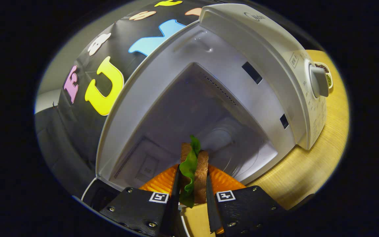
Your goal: Open the microwave oven with the left hand, put the food in, and close the microwave oven.
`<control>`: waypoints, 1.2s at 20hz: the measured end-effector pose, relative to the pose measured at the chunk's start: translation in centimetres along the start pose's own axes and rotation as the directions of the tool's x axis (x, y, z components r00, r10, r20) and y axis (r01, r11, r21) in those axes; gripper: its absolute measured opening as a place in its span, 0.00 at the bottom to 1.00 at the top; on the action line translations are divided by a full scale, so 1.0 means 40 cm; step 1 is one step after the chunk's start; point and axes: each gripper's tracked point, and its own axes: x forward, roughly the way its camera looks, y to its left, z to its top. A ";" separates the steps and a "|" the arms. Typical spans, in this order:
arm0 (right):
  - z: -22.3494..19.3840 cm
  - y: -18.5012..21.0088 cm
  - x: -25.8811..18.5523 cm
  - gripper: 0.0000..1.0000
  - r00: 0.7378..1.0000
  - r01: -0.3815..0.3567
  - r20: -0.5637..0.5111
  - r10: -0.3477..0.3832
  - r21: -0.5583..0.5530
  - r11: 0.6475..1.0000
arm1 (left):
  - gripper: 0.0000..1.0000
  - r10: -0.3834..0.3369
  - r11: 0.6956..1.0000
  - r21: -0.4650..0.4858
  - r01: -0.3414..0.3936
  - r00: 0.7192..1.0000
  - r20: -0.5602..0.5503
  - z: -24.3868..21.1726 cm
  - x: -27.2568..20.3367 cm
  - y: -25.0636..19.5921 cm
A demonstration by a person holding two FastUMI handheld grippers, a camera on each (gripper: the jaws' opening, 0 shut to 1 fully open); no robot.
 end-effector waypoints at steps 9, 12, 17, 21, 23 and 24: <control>0.054 -0.041 0.006 0.86 0.985 0.169 0.101 -0.140 -0.383 0.908 | 0.96 -0.002 1.000 -0.008 0.002 1.000 -0.003 -0.009 -0.009 -0.028; 0.088 0.011 -0.059 0.98 0.990 0.121 0.125 -0.069 -0.480 0.869 | 0.96 -0.039 0.999 0.003 0.039 0.999 0.010 -0.004 0.009 -0.073; 0.152 0.080 -0.233 0.98 0.991 0.045 0.127 0.036 -0.578 0.815 | 0.96 -0.116 0.993 0.023 0.115 0.992 0.048 0.008 0.042 -0.169; 0.225 0.119 -0.414 0.98 0.984 0.026 0.155 0.089 -0.618 0.786 | 0.96 -0.155 0.988 0.013 0.154 0.986 0.067 0.018 0.053 -0.218; 0.254 0.127 -0.495 0.98 0.982 0.009 0.155 0.112 -0.625 0.781 | 0.98 -0.156 0.988 0.017 0.155 0.985 0.073 0.019 0.058 -0.225; 0.271 0.122 -0.536 0.98 0.980 0.005 0.158 0.121 -0.628 0.778 | 0.98 -0.153 0.988 0.021 0.152 0.985 0.077 0.021 0.059 -0.226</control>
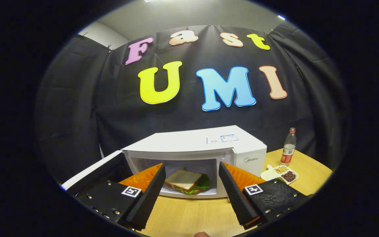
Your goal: Open the microwave oven with the left hand, put the food in, and close the microwave oven.
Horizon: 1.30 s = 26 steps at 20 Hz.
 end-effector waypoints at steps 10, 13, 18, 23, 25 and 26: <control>0.089 -0.185 -0.324 0.98 0.999 -0.024 0.038 0.025 -0.036 0.999 | 0.07 0.066 0.998 0.001 -0.066 0.998 0.005 -0.010 0.014 -0.055; 0.086 -0.269 -0.401 0.98 1.000 -0.006 0.030 0.008 -0.060 0.998 | 0.08 0.031 0.999 0.036 -0.030 0.999 -0.023 -0.035 -0.001 -0.127; 0.094 -0.394 -0.500 0.98 1.000 0.012 0.019 -0.010 -0.077 0.997 | 0.07 0.020 0.995 0.094 -0.016 0.999 -0.038 -0.040 -0.009 -0.211; 0.076 -0.494 -0.567 0.98 1.000 0.018 -0.008 -0.018 -0.059 0.998 | 0.07 0.006 0.994 0.108 -0.003 1.000 -0.028 -0.022 -0.016 -0.326; 0.069 -0.516 -0.583 0.98 1.000 0.019 -0.013 -0.020 -0.050 0.999 | 0.07 -0.012 0.994 0.113 0.015 1.000 -0.028 -0.017 -0.015 -0.389; 0.072 -0.530 -0.587 0.98 1.000 0.017 -0.012 -0.018 -0.050 0.999 | 0.07 -0.022 0.993 0.116 0.025 0.999 -0.026 -0.014 -0.014 -0.416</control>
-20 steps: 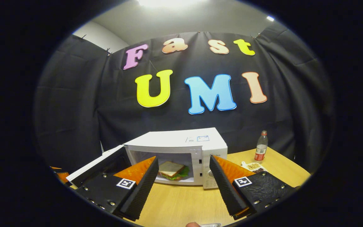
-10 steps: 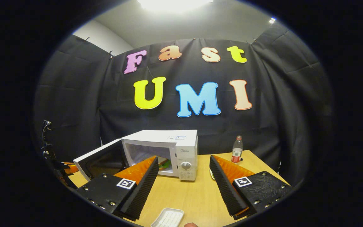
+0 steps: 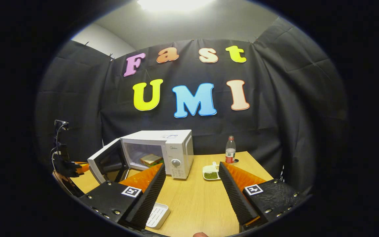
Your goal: Open the microwave oven with the left hand, put the food in, and close the microwave oven.
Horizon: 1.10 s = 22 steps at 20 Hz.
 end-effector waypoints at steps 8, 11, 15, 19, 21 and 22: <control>0.032 -0.074 0.036 0.98 0.997 0.075 0.005 -0.075 0.012 0.997 | 0.05 -0.178 0.984 0.005 0.178 0.984 -0.002 0.046 0.086 -0.230; 0.044 -0.063 0.073 0.98 0.996 0.090 0.011 -0.090 -0.009 0.996 | 0.09 -0.249 0.969 -0.001 0.249 0.969 0.006 0.073 0.139 -0.290; 0.066 -0.031 0.126 0.98 0.995 0.101 0.024 -0.101 -0.023 0.995 | 0.09 -0.319 0.948 0.005 0.319 0.947 0.023 0.120 0.223 -0.348; 0.065 -0.008 0.165 0.98 0.992 0.126 0.020 -0.125 -0.038 0.991 | 0.07 -0.366 0.930 0.000 0.366 0.930 0.031 0.144 0.295 -0.384; 0.058 -0.008 0.180 0.98 0.989 0.146 0.017 -0.146 -0.040 0.988 | 0.07 -0.388 0.922 0.016 0.387 0.921 0.038 0.153 0.326 -0.401; 0.053 -0.011 0.188 0.98 0.988 0.156 0.011 -0.156 -0.040 0.987 | 0.07 -0.400 0.917 0.022 0.399 0.916 0.041 0.159 0.340 -0.412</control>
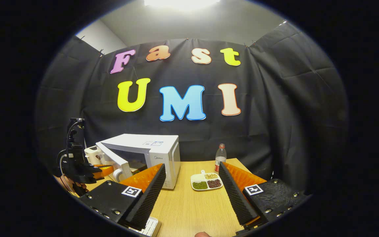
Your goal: Open the microwave oven with the left hand, put the food in, and close the microwave oven.
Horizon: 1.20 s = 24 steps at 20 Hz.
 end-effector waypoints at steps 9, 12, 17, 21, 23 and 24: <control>-0.039 -0.054 0.032 0.98 0.992 0.114 -0.047 -0.113 0.007 0.993 | 0.07 -0.053 0.999 0.013 0.053 0.999 -0.001 0.023 0.152 -0.022; -0.044 -0.078 0.035 0.98 0.988 0.148 -0.056 -0.147 0.014 0.989 | 0.07 -0.058 0.998 0.009 0.058 0.998 0.002 0.036 0.193 -0.026; -0.044 -0.079 0.037 0.98 0.985 0.158 -0.063 -0.158 0.002 0.987 | 0.07 -0.039 0.999 0.016 0.039 0.999 0.020 0.046 0.225 -0.025; -0.010 -0.062 0.018 0.98 0.990 0.138 -0.031 -0.138 -0.004 0.990 | 0.08 -0.024 0.999 0.025 0.023 1.000 0.006 0.047 0.266 -0.026; 0.001 -0.058 0.009 0.98 0.992 0.123 -0.015 -0.123 -0.013 0.992 | 0.09 0.001 0.998 0.057 -0.003 1.000 0.025 0.070 0.250 -0.030; 0.006 -0.051 0.003 0.98 0.994 0.107 -0.013 -0.107 -0.009 0.994 | 0.08 0.002 0.998 0.064 -0.005 0.999 0.041 0.095 0.233 -0.038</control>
